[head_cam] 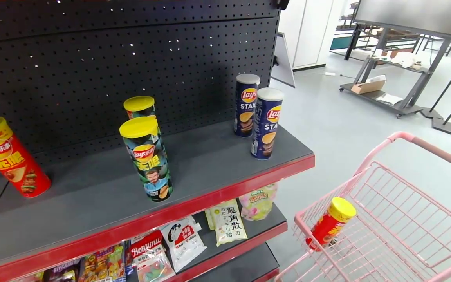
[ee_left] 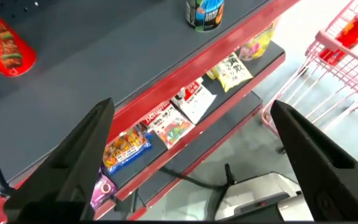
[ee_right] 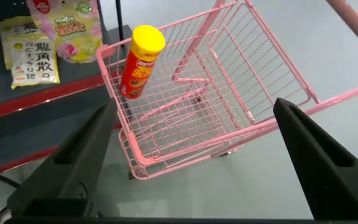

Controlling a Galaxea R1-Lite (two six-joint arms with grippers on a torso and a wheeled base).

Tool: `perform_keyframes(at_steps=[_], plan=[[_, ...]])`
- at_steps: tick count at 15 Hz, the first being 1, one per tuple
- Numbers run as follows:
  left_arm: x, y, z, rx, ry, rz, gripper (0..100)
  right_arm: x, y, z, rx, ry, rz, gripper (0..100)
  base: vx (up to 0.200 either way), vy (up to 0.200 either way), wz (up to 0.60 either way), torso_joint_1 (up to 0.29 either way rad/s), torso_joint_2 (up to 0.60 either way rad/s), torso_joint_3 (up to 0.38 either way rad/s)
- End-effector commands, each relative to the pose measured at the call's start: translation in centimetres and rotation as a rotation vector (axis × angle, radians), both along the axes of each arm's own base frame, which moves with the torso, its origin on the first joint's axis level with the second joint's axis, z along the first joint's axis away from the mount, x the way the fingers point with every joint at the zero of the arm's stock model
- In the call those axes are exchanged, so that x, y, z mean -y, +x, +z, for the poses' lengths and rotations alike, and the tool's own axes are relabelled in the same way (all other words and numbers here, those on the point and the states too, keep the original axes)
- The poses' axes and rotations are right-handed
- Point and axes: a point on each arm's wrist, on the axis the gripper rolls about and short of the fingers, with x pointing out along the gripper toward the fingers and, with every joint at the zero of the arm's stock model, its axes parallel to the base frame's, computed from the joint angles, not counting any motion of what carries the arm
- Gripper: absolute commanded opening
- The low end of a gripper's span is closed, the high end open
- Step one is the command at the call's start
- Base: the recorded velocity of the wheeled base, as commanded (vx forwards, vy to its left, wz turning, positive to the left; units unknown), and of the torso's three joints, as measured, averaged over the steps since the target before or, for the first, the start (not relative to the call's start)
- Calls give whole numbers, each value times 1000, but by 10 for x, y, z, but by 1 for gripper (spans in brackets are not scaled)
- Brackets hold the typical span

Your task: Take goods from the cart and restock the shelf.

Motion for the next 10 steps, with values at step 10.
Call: perform_keyframes(at_steps=[10], plan=[[-4,-7,-7,22,-9,3,100,0,-9,-15,7,-1,-1,100,0,0,0,-140,340,198]])
